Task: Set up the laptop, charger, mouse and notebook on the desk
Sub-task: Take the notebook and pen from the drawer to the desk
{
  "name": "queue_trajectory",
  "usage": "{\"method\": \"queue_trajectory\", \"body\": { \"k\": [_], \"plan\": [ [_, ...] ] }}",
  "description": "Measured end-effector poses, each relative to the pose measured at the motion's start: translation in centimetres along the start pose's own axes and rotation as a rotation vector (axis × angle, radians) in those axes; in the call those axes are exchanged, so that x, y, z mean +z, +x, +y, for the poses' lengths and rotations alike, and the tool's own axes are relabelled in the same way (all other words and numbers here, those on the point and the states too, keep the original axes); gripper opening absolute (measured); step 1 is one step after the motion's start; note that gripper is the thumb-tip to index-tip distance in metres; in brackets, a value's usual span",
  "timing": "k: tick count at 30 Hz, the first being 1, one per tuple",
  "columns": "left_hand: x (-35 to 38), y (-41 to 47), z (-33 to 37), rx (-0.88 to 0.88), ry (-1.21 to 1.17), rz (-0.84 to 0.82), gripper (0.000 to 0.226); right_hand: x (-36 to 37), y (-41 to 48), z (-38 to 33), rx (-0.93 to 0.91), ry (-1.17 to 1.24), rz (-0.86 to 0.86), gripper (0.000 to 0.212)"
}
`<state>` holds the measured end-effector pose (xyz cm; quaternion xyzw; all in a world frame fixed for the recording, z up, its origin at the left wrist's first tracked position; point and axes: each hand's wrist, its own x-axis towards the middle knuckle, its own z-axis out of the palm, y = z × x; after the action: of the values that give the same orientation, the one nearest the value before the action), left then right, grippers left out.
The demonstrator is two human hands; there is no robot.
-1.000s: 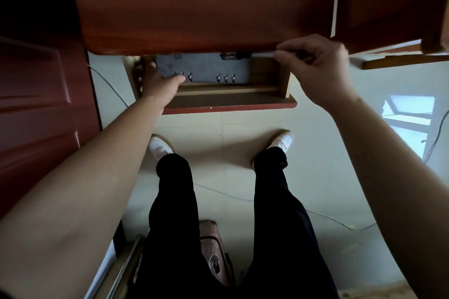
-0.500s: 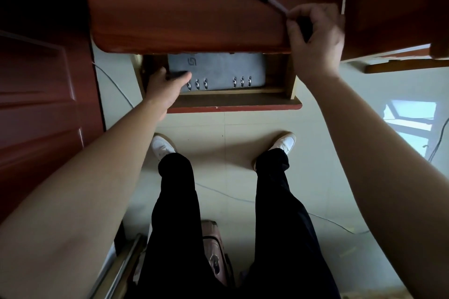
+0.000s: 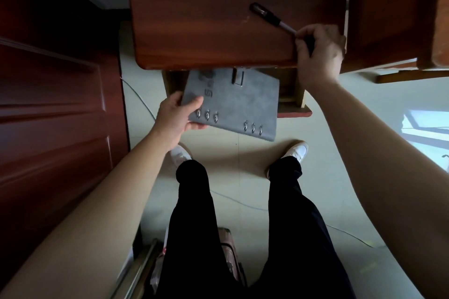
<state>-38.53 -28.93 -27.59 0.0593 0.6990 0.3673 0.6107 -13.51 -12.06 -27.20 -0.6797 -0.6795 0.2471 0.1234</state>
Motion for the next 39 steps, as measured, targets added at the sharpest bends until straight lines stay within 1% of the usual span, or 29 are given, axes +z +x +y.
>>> {"method": "queue_trajectory", "body": {
  "k": [3,7,8,10,12,14,17,19,21,22,24,26,29,31,33,34,35,36,38,39],
  "plan": [
    [-2.6,-1.4,1.2,-0.007,0.019,-0.048,0.018,-0.1,0.0,-0.2,0.014,0.001,-0.023,0.02],
    [-5.8,-2.8,1.1,-0.092,-0.057,-0.122,0.027,-0.4,0.1,-0.4,0.022,0.002,-0.042,0.019],
    [-6.4,-3.1,0.8,-0.103,-0.104,-0.133,0.031,-0.6,0.2,-0.5,0.02,0.008,-0.044,0.019],
    [-7.4,-3.8,0.2,-0.118,-0.27,-0.15,0.04,-0.7,0.3,-0.5,0.017,0.02,-0.051,0.018],
    [-7.8,-4.5,-0.2,-0.087,-0.468,-0.185,0.036,-0.8,0.3,-0.5,0.014,0.023,-0.052,0.017],
    [-7.3,-4.8,0.1,-0.025,-0.601,-0.161,0.032,-0.8,0.3,-0.4,0.013,0.022,-0.039,0.016],
    [-5.2,-4.3,1.9,0.074,-0.714,-0.138,0.029,-0.7,0.0,-0.4,0.015,0.024,0.01,0.017],
    [-3.0,-3.4,3.6,0.076,-0.798,-0.131,0.034,-0.6,-0.4,-0.3,0.02,0.023,0.05,0.019],
    [-0.4,-2.3,5.0,0.039,-0.817,-0.102,0.044,-0.6,-0.7,-0.2,0.036,0.015,0.072,0.022],
    [0.9,-1.7,5.4,0.019,-0.795,-0.081,0.046,-0.6,-0.9,-0.2,0.045,0.008,0.077,0.022],
    [3.0,-1.0,5.7,-0.006,-0.682,-0.035,0.041,-0.7,-1.1,-0.3,0.056,0.007,0.086,0.023],
    [4.0,-0.5,5.5,-0.012,-0.441,0.0,0.038,-0.7,-1.4,-0.4,0.055,0.012,0.089,0.023],
    [4.0,-0.6,4.6,-0.064,0.0,0.069,0.049,-0.4,-2.2,-0.3,0.061,0.008,0.077,0.026],
    [3.8,-1.1,4.1,-0.112,0.158,0.149,0.056,-0.2,-2.9,-0.2,0.061,0.019,0.097,0.032],
    [3.8,-1.8,3.7,-0.195,0.241,0.233,0.07,0.2,-4.5,-0.1,0.073,0.042,0.161,0.045],
    [4.0,-2.2,3.3,-0.246,0.242,0.277,0.08,0.5,-5.5,0.0,0.109,0.058,0.191,0.056],
    [4.3,-2.6,3.0,-0.292,0.211,0.328,0.093,1.0,-6.7,-0.2,0.185,0.095,0.208,0.068],
    [4.7,-2.8,2.6,-0.327,0.153,0.384,0.107,1.5,-7.7,-0.3,0.305,0.153,0.209,0.079],
    [5.4,-2.8,2.2,-0.372,0.005,0.491,0.135,2.3,-9.0,-0.4,0.658,0.288,0.174,0.097],
    [5.9,-2.8,2.2,-0.385,-0.086,0.506,0.146,2.5,-9.3,-0.1,0.858,0.363,0.14,0.101]
  ]
}}
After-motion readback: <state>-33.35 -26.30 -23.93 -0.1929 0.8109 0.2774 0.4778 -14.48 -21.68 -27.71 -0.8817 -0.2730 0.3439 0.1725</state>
